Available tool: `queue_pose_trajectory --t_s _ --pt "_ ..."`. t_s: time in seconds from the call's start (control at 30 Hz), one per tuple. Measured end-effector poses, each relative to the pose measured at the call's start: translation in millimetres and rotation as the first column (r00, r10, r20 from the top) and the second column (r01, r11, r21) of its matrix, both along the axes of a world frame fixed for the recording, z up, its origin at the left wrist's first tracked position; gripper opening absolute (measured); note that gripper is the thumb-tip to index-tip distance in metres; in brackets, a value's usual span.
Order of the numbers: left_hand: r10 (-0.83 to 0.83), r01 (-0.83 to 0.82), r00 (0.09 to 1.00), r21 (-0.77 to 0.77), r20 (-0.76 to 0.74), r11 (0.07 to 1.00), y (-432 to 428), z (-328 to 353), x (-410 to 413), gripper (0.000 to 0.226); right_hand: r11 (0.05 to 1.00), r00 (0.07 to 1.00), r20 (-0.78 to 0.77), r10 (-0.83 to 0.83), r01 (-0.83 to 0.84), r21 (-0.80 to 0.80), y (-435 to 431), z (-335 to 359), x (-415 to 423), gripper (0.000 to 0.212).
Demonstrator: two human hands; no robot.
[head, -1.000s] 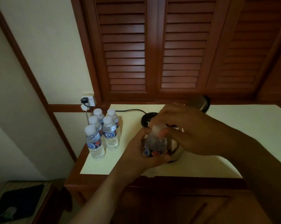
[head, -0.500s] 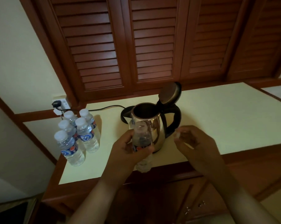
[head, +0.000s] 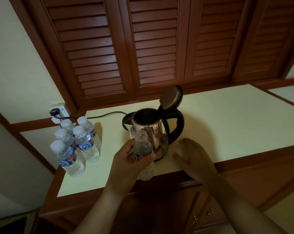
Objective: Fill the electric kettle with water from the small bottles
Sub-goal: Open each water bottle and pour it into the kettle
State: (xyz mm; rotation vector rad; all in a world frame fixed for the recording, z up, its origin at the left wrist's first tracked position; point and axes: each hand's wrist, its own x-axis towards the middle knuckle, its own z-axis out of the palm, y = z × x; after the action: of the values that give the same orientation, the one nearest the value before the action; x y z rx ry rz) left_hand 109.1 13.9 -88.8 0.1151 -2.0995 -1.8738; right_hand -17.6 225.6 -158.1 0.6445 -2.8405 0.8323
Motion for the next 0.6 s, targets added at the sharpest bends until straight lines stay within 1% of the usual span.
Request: queue_pose_trajectory --t_s 0.07,0.1,0.17,0.4,0.53,0.6 --pt "0.018 -0.018 1.000 0.020 -0.009 1.000 -1 1 0 0.035 0.983 1.000 -0.012 -0.020 0.022 0.182 1 0 -6 0.093" --pt "0.032 -0.031 0.999 0.025 -0.013 0.999 -1 1 0 0.039 0.965 1.000 0.009 -0.027 0.024 0.260 1 0 -9 0.100" --pt "0.069 -0.068 0.997 0.018 -0.026 0.998 -2 4 0 0.044 0.939 0.998 0.046 -0.032 0.015 0.344 2 -2 -15 0.106" --pt "0.191 -0.204 0.977 -0.132 -0.099 0.970 -15 23 -8 0.041 0.902 0.994 0.107 -0.013 -0.034 0.431 2 -9 -17 0.114" --pt "0.247 -0.273 0.960 -0.254 -0.129 0.928 -26 43 -18 0.037 0.891 0.994 0.107 -0.014 -0.036 0.452 0 -8 -17 0.118" --pt "0.271 -0.297 0.955 -0.349 -0.125 0.889 -35 51 -24 0.031 0.891 0.994 0.105 -0.014 -0.035 0.453 1 -7 -17 0.117"
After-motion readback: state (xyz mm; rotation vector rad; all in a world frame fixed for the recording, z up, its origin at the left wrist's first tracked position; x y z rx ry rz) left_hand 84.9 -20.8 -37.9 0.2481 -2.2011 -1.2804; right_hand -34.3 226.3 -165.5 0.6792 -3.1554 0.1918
